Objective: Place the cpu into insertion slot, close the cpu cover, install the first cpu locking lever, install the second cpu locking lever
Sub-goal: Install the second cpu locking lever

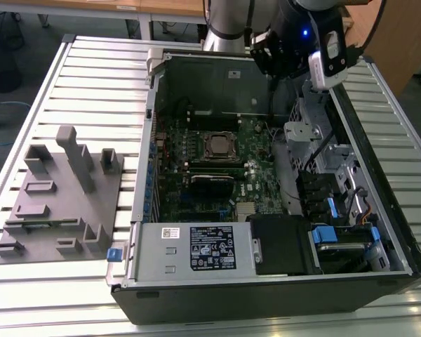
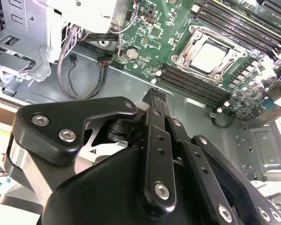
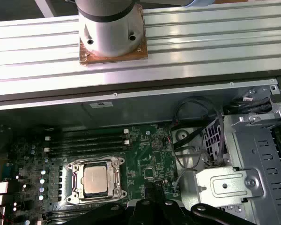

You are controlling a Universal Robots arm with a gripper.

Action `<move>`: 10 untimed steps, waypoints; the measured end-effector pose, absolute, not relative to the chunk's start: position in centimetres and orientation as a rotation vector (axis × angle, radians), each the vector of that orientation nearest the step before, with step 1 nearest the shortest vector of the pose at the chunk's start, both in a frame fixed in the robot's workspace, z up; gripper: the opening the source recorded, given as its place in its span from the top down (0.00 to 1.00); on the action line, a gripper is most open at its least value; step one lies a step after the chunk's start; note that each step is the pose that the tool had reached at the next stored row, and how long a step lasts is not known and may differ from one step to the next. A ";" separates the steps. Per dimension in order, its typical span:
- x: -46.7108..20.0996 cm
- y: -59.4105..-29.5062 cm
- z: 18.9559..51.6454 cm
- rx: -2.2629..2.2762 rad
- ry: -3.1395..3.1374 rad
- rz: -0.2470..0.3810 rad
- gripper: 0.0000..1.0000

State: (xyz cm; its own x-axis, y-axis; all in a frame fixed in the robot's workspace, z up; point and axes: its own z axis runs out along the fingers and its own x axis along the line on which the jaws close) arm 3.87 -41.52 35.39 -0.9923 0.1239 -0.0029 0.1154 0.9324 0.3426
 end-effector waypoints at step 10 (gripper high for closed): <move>3.8 -41.5 35.8 0.189 3.067 0.521 0.90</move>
